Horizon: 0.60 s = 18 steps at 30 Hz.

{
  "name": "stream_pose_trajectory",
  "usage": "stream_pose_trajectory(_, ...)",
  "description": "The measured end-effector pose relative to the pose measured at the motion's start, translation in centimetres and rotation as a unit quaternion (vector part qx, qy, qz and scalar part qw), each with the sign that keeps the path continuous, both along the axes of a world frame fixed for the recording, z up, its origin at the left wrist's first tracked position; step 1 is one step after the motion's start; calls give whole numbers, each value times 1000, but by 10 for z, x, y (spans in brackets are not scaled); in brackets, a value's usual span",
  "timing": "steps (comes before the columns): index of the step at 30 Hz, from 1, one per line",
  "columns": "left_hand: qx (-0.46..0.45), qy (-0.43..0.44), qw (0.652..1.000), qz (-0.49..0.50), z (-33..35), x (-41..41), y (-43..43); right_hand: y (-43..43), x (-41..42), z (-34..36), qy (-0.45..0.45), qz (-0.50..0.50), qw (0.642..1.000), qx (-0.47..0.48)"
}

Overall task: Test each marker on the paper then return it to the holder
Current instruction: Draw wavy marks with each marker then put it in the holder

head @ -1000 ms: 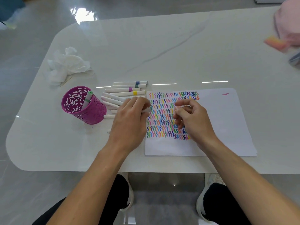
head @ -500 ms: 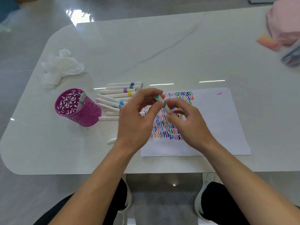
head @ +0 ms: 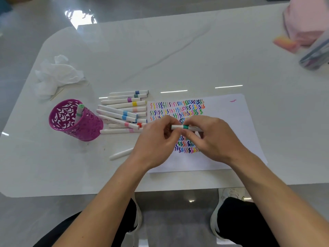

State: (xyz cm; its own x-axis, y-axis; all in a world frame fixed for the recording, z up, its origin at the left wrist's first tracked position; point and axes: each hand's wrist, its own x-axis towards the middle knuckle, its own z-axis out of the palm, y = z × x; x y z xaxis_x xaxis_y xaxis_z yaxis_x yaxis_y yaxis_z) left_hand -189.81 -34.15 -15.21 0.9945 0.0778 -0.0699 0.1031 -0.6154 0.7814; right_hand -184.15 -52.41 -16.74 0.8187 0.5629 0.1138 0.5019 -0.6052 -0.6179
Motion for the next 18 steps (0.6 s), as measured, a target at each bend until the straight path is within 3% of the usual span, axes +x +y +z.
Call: stream_pose_trajectory(18,-17,115,992,-51,-3,15,-20,-22,-1,-4,-10,-3,999,-44)
